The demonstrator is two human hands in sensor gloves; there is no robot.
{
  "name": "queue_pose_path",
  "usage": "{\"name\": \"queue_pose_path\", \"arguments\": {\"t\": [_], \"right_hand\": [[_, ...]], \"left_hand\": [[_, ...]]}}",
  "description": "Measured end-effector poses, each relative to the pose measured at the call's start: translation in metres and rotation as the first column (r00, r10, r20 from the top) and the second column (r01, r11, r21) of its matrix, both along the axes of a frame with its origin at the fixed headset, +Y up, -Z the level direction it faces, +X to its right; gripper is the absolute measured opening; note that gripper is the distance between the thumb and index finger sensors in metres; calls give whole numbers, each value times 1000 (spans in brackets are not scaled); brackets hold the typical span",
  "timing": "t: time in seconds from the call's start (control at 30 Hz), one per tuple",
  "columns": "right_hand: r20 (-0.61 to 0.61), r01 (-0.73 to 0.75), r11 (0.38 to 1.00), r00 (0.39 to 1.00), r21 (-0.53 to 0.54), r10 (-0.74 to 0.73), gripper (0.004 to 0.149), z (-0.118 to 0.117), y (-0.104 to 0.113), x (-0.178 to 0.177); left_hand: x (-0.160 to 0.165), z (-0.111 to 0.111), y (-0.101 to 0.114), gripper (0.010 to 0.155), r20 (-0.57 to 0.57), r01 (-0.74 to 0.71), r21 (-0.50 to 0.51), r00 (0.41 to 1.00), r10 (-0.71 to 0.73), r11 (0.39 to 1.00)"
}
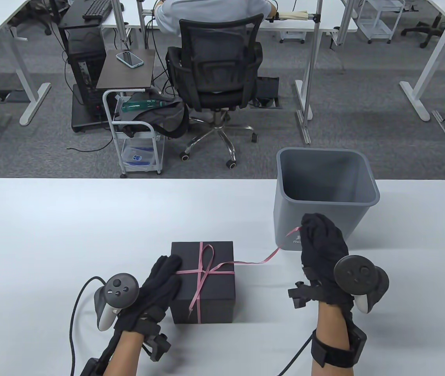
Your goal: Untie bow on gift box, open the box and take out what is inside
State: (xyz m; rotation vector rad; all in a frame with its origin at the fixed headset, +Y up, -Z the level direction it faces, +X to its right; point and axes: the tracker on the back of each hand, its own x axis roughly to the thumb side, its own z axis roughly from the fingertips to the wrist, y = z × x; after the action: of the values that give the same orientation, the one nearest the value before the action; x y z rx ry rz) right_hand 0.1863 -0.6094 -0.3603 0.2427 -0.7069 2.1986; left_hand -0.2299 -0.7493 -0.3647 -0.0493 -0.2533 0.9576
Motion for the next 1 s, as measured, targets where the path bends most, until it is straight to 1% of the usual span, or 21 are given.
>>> {"name": "queue_pose_path", "arguments": {"t": [0.1,0.17,0.23,0.27,0.3,0.33,0.37,0.4,0.47,0.5,0.57,0.6,0.67,0.87,0.93,1.0], "right_hand": [[-64,-95,995,994,-17,93,47,-3,-1,-26],[-104,-180,983,979,-17,178,48,-4,-2,-45],[-223,-295,955,932,-6,287,49,-4,-6,-75],[-248,-317,949,919,-7,305,49,-4,-7,-81],[-330,-397,918,866,-1,375,50,-2,-12,-101],[-375,-448,894,827,8,418,51,-1,-16,-113],[-423,-519,854,767,32,482,52,2,-21,-131],[-437,-552,833,738,49,515,52,3,-24,-138],[-450,-676,730,623,101,640,51,11,-33,-165],[-433,-719,686,588,107,683,51,13,-35,-172],[-372,-774,622,546,117,750,51,16,-39,-179],[-371,-780,613,536,128,759,51,16,-42,-181],[-394,-779,616,533,117,748,49,14,-47,-183],[-350,-737,648,565,193,747,41,13,-53,-185],[-326,-734,645,568,213,755,39,14,-54,-186],[-320,-744,636,562,207,762,39,13,-55,-187]], "left_hand": [[0,0,0,60,0,-1,-2,1000,1,1000],[0,0,1,60,0,-1,-2,1000,1,1000],[0,1,1,60,0,-2,-4,1000,2,1000],[1,1,1,60,0,-2,-4,1000,2,1000],[1,1,1,60,0,-2,-3,1000,2,1000],[1,1,1,60,0,-2,-3,1000,2,1000],[1,1,1,60,0,-2,-4,1000,2,1000],[1,1,1,60,0,-3,-4,1000,3,1000],[1,1,2,60,1,-4,-6,1000,4,1000],[1,1,2,60,1,-4,-7,1000,4,1000],[1,1,2,60,1,-4,-6,1000,4,1000],[1,1,2,60,1,-4,-6,1000,4,1000],[1,1,2,60,1,-5,-6,1000,5,1000],[1,2,2,60,2,-6,-8,1000,6,1000],[2,2,2,60,0,-4,-7,1000,4,1000],[2,2,2,60,-1,0,-6,1000,0,1000]]}}
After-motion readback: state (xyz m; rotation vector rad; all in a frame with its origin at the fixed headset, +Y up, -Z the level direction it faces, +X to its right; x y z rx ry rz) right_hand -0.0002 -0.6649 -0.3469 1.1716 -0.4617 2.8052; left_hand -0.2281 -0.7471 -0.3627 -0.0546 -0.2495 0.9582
